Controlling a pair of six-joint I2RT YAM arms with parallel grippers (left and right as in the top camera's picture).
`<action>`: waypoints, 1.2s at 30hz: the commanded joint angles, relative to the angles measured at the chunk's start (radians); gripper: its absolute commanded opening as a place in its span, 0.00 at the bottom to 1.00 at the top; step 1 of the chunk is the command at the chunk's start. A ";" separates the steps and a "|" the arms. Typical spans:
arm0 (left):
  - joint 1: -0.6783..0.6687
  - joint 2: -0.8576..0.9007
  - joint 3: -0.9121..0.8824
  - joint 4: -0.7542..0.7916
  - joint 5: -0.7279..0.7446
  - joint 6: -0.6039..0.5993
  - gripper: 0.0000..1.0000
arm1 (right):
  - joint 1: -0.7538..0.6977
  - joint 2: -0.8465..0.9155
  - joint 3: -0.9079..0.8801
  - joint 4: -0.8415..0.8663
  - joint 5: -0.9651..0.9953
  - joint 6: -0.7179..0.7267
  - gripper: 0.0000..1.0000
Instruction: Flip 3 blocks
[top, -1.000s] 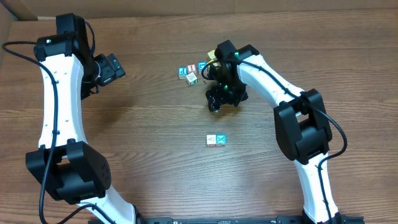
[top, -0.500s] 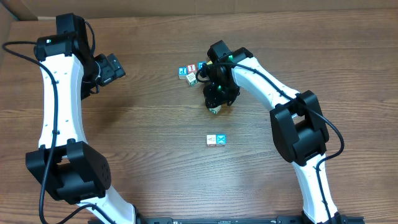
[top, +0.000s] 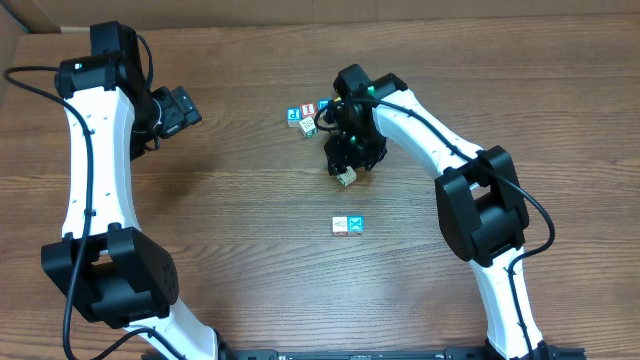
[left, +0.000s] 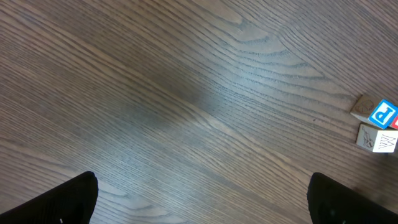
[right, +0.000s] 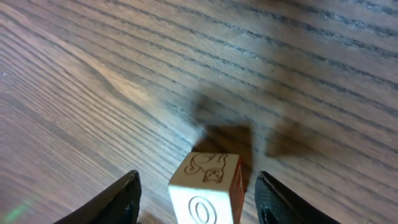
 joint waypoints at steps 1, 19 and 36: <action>-0.007 0.007 0.023 0.001 0.004 -0.002 1.00 | 0.001 -0.018 0.030 -0.021 -0.007 0.015 0.59; -0.007 0.007 0.023 0.001 0.004 -0.003 1.00 | 0.037 -0.018 -0.004 -0.060 0.130 0.090 0.47; -0.007 0.007 0.023 0.001 0.004 -0.002 1.00 | 0.039 -0.025 0.262 -0.451 0.221 0.274 0.27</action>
